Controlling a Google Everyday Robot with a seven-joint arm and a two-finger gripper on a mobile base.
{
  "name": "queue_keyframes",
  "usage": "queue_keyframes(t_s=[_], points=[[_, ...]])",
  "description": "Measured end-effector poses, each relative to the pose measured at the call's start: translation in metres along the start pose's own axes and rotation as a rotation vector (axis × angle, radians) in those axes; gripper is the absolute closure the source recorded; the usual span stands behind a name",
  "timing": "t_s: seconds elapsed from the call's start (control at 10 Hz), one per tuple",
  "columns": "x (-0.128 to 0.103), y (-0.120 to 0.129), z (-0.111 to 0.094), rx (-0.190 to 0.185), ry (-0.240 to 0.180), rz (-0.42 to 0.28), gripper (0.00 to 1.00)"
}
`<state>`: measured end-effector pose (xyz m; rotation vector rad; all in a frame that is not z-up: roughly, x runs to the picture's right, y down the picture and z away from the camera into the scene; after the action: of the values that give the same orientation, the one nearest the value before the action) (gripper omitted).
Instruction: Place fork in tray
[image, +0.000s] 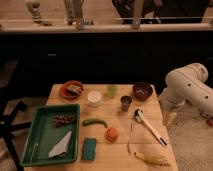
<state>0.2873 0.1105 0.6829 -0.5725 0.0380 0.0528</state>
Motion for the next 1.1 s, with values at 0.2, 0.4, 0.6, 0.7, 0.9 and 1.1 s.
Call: queue_keyframes(t_s=[0.2,0.4,0.6,0.7,0.9,1.1], points=[[0.000,0.000,0.000,-0.015,-0.075,-0.058,0.20],[-0.015,0.005,0.003,-0.030,-0.217,-0.268,0.20],[-0.038,0.009,0.007,-0.029,-0.296,-0.400,0.20],[-0.049,0.015,0.009,-0.033,-0.337,-0.470,0.20],[-0.057,0.021,0.013,-0.041,-0.338,-0.528,0.20],[-0.082,0.032,0.022,-0.065,-0.310,-0.644,0.20]])
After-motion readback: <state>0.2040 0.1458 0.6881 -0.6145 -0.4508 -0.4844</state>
